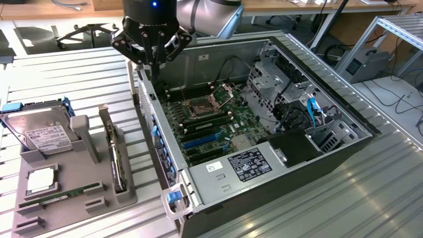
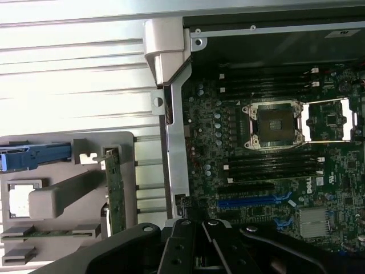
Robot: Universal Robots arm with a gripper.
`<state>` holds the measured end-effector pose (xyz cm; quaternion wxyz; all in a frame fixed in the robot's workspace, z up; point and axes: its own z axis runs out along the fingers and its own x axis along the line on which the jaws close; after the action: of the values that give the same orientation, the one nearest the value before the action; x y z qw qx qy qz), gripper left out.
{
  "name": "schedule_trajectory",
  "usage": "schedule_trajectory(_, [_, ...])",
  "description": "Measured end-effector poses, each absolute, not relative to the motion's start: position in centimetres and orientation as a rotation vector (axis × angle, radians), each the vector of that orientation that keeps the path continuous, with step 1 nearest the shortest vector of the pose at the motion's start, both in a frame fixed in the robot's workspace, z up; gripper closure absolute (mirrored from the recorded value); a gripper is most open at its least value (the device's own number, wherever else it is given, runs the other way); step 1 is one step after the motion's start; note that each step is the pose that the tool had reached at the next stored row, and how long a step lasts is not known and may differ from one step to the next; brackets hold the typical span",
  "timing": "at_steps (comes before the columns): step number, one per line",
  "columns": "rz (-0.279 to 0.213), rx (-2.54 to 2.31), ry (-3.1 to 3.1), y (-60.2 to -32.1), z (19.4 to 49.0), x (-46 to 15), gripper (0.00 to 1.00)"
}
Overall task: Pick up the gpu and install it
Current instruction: 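Reach for the gpu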
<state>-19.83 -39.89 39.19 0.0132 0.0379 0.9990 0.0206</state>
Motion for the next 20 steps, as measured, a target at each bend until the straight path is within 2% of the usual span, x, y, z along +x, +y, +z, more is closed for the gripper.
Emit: schedule_trajectory(20, [0.062, 0.118, 3.112, -39.89, 39.18, -20.45, 0.89])
